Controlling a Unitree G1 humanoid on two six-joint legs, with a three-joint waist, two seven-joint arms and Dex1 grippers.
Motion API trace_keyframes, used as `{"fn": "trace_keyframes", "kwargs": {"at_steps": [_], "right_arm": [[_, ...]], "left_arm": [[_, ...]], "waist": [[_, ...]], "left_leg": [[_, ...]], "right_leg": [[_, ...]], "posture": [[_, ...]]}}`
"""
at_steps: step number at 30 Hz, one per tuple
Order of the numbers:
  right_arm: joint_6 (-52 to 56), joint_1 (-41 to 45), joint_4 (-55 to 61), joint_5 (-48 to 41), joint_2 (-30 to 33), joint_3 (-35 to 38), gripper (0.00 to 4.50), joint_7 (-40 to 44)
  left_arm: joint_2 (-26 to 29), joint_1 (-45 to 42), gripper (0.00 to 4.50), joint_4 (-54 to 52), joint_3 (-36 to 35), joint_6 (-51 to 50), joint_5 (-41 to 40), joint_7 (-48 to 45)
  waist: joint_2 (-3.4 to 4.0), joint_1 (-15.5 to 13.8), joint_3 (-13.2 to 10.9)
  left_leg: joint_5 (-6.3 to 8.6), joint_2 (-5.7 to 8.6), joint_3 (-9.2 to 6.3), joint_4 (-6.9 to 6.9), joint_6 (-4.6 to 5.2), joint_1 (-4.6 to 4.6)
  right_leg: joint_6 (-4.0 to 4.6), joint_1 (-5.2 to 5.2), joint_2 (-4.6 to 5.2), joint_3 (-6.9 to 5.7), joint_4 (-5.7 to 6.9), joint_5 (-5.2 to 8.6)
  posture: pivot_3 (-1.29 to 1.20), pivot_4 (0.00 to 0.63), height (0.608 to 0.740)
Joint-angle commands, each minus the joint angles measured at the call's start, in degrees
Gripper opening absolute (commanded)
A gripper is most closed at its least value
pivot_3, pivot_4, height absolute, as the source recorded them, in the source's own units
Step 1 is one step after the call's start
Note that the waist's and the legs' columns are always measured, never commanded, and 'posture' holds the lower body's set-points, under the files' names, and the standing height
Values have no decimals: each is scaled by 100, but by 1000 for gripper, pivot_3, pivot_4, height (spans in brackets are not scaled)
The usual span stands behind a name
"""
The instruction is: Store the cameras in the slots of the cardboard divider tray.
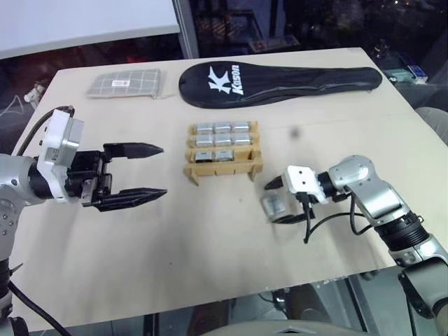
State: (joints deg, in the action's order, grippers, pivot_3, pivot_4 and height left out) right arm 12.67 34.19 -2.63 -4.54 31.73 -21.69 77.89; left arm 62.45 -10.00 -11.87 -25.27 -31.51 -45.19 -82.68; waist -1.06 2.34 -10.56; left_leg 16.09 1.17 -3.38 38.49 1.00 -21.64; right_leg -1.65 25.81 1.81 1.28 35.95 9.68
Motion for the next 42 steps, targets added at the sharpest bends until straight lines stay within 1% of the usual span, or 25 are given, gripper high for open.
{"fn": "trace_keyframes", "kwargs": {"at_steps": [1, 6, 9, 11, 13, 14, 15, 16, 17, 21, 23, 24, 26, 28, 29, 30, 31, 33, 37, 42], "right_arm": [[-132, 45, 53, 18, -25, -8, 4424, -100], [-69, -5, 95, -58, -54, 14, 4424, -161], [-46, -3, 108, -99, -36, 38, 3647, -157], [-59, 7, 96, -93, 6, 19, 2709, -114], [-138, 7, 80, -57, 57, -20, 1599, -58], [-237, 13, 52, 36, 116, -87, 1345, -23], [-311, 10, 31, 101, 159, -143, 809, 14], [-363, 8, 13, 143, 188, -180, 506, 39], [-368, -2, 16, 141, 192, -194, 41, 48], [-317, -15, 67, 96, 152, -207, 41, -2], [-147, 6, 116, -75, 95, -134, 41, 18], [-104, 36, 152, -146, 89, -97, 418, 48], [-92, 72, 216, -231, 136, -35, 711, 113], [-275, 120, 182, -117, 189, 17, 1636, 10], [-144, 144, 220, -130, 275, 2, 2130, 98], [-34, 158, 251, -150, 339, -14, 2467, 176], [46, 179, 288, -186, 416, -37, 3050, 296], [-5, 260, 224, -167, 454, -40, 3981, 340], [-476, 379, -184, 227, 528, -228, 3981, 330], [-840, 460, -551, 431, 348, -345, 3981, 257]], "left_arm": [[250, -137, 4500, 78, 112, 208, 91, -395], [317, -368, 4500, 286, 353, 325, 207, -623], [330, -446, 4500, 416, 456, 390, 319, -736], [323, -534, 4500, 485, 523, 422, 355, -761], [310, -644, 4500, 523, 581, 414, 352, -765], [302, -689, 4500, 532, 606, 402, 346, -766], [296, -717, 4500, 540, 625, 395, 347, -772], [292, -734, 4500, 548, 638, 393, 352, -778], [291, -744, 4500, 558, 648, 396, 358, -785], [293, -761, 4500, 586, 690, 412, 375, -793], [290, -770, 4500, 572, 697, 398, 368, -782], [291, -777, 4500, 570, 696, 394, 365, -780], [292, -791, 4500, 564, 698, 380, 360, -769], [286, -800, 4500, 543, 701, 362, 351, -751], [283, -804, 4500, 533, 703, 352, 347, -744], [281, -808, 4500, 525, 705, 344, 345, -738], [279, -814, 4500, 520, 708, 338, 344, -732], [272, -822, 4500, 506, 708, 329, 334, -718], [253, -842, 4500, 474, 721, 316, 320, -680], [257, -848, 4500, 452, 717, 292, 311, -653]], "waist": [[0, -1, 0], [0, -5, 0], [0, -4, 0], [0, -1, 0], [-1, -4, 1], [-2, -5, 1], [-1, -6, 1], [-2, -6, 1], [-3, -10, 2], [-4, -9, 3], [-4, -10, 3], [-4, -9, 3], [-4, -9, 2], [-3, -9, 2], [-3, -10, 2], [-3, -10, 2], [-3, -11, 2], [-3, -11, 2], [-3, 3, 2], [-3, -4, 2]], "left_leg": [[0, 0, 0, 0, 0, -2], [0, 2, -2, 0, 0, -6], [0, 3, -3, 2, 1, -5], [0, 2, -2, 2, 1, -4], [0, 2, -3, 3, 1, -5], [0, 2, -4, 4, 1, -4], [1, 2, -4, 5, 1, -5], [1, 3, -4, 5, 2, -5], [1, 3, -4, 5, 1, -5], [1, 3, -5, 6, 2, -4], [1, 2, -5, 7, 2, -3], [1, 2, -5, 7, 2, -3], [1, 2, -5, 7, 2, -3], [1, 2, -6, 8, 2, -3], [1, 2, -6, 9, 2, -3], [1, 2, -6, 9, 2, -3], [1, 2, -6, 9, 2, -4], [1, 2, -6, 10, 2, -5], [1, 3, -5, 10, 2, -4], [1, 3, -5, 11, 2, -5]], "right_leg": [[0, 0, 3, 0, -3, 0], [0, 0, 7, -3, -8, 0], [-1, 0, 5, -4, -5, 0], [-1, -1, 4, -4, -4, 0], [-1, 0, 3, -5, -4, 0], [-1, -2, 3, -5, -4, 0], [-1, -3, 4, -6, -4, 0], [-1, -3, 6, -6, -4, 0], [-1, -4, 6, -6, -4, 0], [-1, -6, 6, -6, -4, 0], [-1, -7, 5, -7, -3, 0], [-1, -7, 5, -7, -3, 0], [-1, -7, 5, -7, -3, 0], [-1, -7, 5, -7, -3, 0], [-1, -7, 5, -7, -3, 0], [-1, -7, 5, -7, -2, 0], [-1, -7, 5, -7, -3, 0], [-1, -7, 5, -8, -3, 0], [-1, -7, 2, -8, -3, 1], [-1, -7, 2, -8, -2, 0]], "posture": [[0, 150, 740], [0, 150, 740], [0, 150, 740], [0, 150, 740], [0, 150, 740], [0, 150, 740], [0, 150, 740], [0, 150, 740], [0, 150, 740], [0, 150, 740], [0, 150, 740], [0, 150, 740], [0, 150, 740], [0, 150, 740], [0, 150, 740], [0, 150, 740], [0, 150, 740], [0, 150, 740], [0, 150, 740], [0, 150, 740]]}}
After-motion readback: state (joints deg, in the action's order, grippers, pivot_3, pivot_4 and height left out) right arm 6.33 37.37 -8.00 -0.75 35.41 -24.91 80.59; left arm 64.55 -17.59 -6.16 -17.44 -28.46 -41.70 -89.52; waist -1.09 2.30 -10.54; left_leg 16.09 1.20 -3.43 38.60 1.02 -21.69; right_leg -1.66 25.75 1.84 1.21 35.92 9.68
